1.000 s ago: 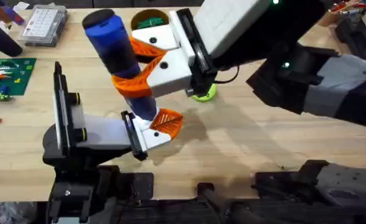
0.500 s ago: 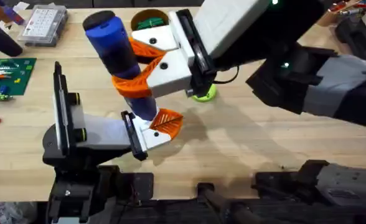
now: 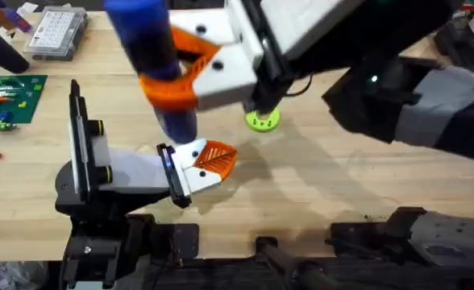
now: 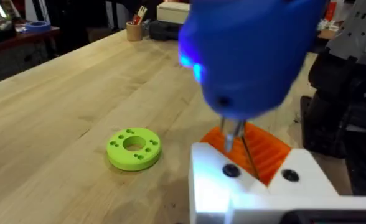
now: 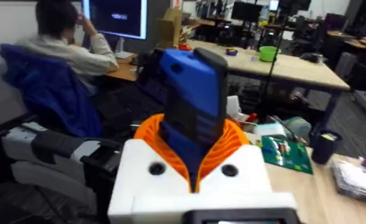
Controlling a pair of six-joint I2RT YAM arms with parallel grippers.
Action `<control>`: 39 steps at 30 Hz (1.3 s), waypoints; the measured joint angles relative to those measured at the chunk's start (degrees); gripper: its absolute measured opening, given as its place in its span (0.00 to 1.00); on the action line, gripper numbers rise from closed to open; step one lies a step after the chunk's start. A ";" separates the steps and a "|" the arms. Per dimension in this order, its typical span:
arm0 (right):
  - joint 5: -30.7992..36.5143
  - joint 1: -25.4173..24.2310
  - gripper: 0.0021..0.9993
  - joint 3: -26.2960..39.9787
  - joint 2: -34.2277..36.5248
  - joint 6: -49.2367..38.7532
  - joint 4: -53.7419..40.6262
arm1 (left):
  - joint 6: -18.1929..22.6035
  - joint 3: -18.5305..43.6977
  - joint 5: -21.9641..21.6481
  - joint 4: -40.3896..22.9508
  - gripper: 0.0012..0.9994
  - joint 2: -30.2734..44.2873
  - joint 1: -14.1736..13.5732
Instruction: Pick up the gripper from the table and insert it into the empty holder that is missing its gripper. Then pick up a screw, insert it into the mounting hole, and use the screwdriver to tighten it. Finally, clean up the table by picking up the vegetable and placing it into the bucket.
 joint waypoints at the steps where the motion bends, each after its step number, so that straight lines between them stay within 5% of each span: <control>1: -0.02 -0.54 0.02 0.74 0.00 0.57 -0.45 | 0.02 0.00 0.01 0.00 0.00 0.00 0.00; 9: -0.22 -3.37 0.01 7.92 -0.98 2.16 -8.11 | 0.02 0.00 0.00 0.00 0.00 0.00 0.00; 16: 2.04 -6.00 0.01 17.33 -1.55 -7.76 -45.25 | 0.06 0.00 0.00 0.02 0.00 0.00 0.00; 20: 9.14 -7.48 0.01 25.07 -1.44 -18.83 -69.56 | 0.02 0.00 -0.02 0.00 0.00 0.00 0.00; 23: 15.03 -8.96 0.01 29.95 -1.42 -25.77 -78.69 | 0.04 0.00 0.00 0.00 0.00 0.00 0.00; 39: 49.99 -18.40 0.01 34.62 -0.92 -57.05 -100.35 | 0.96 0.00 0.00 0.02 0.00 0.00 0.00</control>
